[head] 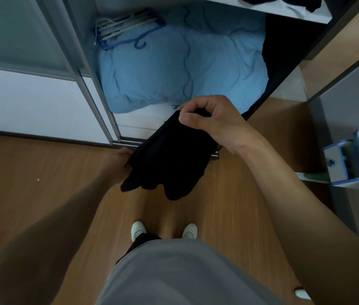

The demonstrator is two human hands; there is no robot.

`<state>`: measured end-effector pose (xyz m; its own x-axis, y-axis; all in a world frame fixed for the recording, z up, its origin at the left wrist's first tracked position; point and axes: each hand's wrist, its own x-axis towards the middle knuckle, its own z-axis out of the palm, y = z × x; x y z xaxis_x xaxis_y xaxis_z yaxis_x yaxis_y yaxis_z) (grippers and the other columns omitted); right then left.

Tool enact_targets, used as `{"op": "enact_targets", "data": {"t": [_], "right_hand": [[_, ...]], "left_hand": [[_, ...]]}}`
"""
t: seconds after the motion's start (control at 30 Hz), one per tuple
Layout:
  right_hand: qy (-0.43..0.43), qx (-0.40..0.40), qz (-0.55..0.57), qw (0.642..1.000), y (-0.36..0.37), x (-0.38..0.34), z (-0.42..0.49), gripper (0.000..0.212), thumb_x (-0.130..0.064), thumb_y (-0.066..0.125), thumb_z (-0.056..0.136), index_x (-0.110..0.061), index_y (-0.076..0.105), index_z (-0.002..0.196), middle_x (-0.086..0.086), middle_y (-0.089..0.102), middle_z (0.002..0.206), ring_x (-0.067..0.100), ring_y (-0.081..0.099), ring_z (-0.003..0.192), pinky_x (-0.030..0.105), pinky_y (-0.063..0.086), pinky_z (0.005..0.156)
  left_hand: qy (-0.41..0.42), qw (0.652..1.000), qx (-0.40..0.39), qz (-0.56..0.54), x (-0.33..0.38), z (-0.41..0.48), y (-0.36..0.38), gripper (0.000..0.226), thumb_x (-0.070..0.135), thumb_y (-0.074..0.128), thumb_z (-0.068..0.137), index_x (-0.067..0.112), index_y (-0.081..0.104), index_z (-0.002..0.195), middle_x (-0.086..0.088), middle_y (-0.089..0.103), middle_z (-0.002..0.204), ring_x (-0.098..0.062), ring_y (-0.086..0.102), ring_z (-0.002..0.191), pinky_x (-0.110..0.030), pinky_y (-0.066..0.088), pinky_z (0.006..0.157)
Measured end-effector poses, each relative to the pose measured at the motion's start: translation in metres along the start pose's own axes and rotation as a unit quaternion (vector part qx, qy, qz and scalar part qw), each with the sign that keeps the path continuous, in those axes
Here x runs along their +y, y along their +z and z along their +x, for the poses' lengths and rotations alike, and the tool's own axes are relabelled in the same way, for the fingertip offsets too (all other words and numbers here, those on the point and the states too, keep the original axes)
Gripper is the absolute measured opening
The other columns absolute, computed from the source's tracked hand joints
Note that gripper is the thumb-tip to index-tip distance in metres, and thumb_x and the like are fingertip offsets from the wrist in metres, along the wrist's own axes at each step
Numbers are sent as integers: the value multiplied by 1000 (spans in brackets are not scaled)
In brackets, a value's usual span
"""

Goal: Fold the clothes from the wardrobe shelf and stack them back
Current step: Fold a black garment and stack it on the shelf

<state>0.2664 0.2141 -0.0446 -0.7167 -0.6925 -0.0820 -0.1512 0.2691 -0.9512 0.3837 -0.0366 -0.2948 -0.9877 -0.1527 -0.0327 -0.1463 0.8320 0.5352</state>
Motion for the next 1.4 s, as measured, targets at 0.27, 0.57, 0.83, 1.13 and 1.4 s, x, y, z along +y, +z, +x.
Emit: {"op": "enact_targets", "data": {"t": [0.27, 0.57, 0.83, 1.13, 1.4], "right_hand": [[61, -50, 47, 996, -20, 28, -9, 9, -7, 65, 94, -9, 70, 100, -3, 70, 93, 10, 65, 90, 23, 50, 89], [169, -144, -197, 955, -34, 52, -4, 31, -16, 62, 98, -26, 68, 126, -7, 69, 115, 9, 63, 109, 16, 46, 96], [197, -122, -310, 922, -30, 68, 12, 27, -8, 50, 92, -21, 72, 99, -6, 65, 90, 10, 59, 84, 22, 48, 71], [175, -19, -103, 979, 1, 62, 17, 58, -73, 61, 74, -18, 74, 82, 0, 72, 74, 12, 70, 69, 20, 49, 64], [27, -109, -313, 943, -33, 59, 33, 14, -15, 62, 95, -9, 74, 99, -8, 66, 86, 3, 59, 81, 11, 38, 64]], "left_hand": [[-237, 908, 227, -260, 12, 4, -42, 24, -8, 51, 93, 6, 70, 96, 12, 74, 94, 3, 62, 73, -3, 46, 66], [-227, 921, 238, -207, 10, 29, -93, 18, 7, 54, 94, 9, 72, 93, -3, 62, 110, -16, 59, 102, -19, 44, 97], [-178, 966, 141, -127, 19, 27, -115, 19, 4, 49, 94, 12, 64, 86, -6, 65, 85, -18, 59, 81, -26, 45, 73], [-160, 983, 86, -19, 25, 35, -124, 28, -1, 41, 91, 12, 66, 87, -10, 65, 90, -32, 61, 92, -37, 49, 90], [-159, 964, 129, -169, 63, 40, -125, 37, -3, 36, 80, 15, 58, 56, 5, 54, 55, -7, 50, 54, -19, 40, 53]]}}
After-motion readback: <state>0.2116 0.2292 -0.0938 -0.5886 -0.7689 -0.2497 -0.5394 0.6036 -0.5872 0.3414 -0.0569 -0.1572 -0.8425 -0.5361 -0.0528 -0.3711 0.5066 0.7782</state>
